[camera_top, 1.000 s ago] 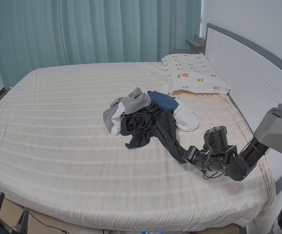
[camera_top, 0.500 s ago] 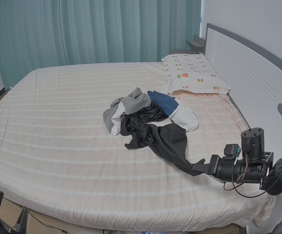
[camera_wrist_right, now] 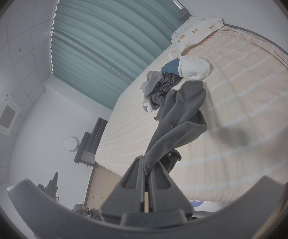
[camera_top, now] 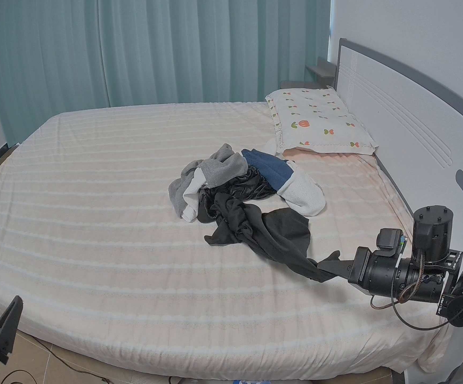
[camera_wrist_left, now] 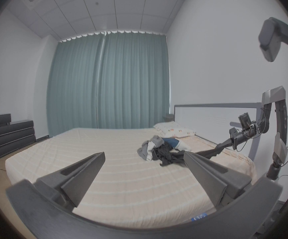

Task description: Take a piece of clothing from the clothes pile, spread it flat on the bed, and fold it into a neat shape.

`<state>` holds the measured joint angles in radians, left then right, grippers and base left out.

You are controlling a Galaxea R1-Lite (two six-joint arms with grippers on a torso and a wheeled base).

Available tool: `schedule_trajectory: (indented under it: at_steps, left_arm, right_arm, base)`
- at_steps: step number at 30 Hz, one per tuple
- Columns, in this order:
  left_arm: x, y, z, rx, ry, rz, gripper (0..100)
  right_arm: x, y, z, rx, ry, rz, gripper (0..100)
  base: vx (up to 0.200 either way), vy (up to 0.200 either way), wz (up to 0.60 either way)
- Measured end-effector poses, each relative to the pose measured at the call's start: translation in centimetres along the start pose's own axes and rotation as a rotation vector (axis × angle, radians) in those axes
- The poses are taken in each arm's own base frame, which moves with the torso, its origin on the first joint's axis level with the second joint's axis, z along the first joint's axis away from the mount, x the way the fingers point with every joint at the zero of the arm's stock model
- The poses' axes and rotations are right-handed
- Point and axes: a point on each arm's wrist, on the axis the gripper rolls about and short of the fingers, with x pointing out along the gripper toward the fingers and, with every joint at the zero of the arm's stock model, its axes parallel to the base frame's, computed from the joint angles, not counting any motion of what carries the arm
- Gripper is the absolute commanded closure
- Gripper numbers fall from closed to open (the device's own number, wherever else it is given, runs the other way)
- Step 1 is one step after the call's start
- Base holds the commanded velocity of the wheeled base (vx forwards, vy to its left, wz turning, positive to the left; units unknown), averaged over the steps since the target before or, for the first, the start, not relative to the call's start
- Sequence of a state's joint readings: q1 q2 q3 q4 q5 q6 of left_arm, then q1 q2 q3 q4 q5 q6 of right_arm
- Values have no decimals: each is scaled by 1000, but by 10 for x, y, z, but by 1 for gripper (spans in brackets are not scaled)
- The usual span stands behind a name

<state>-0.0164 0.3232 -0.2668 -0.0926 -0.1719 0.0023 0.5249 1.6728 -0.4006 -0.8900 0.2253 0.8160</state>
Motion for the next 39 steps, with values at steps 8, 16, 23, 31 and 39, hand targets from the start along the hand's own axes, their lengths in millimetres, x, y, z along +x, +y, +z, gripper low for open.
schedule_trajectory:
  at_steps: [8,16,23,31,39]
  left_arm:
    - [61,3,7,-37,245,-142,0]
    - [134,-12,-1,-135,345,-234,0]
    - [196,-43,-33,-221,465,-268,0]
    - [256,-80,-81,-241,517,-292,0]
    - [296,-113,-123,-253,511,-308,0]
  right_arm:
    - [-7,7,0,-1,-25,44,100]
    - [-6,8,-1,2,-25,51,100]
    - [-4,9,0,2,-28,52,100]
    - [2,15,5,-5,-55,62,100]
    - [14,50,28,-33,-110,119,100]
  base:
    - [0,0,0]
    - [0,0,0]
    - [0,0,0]
    - [0,0,0]
    - [0,0,0]
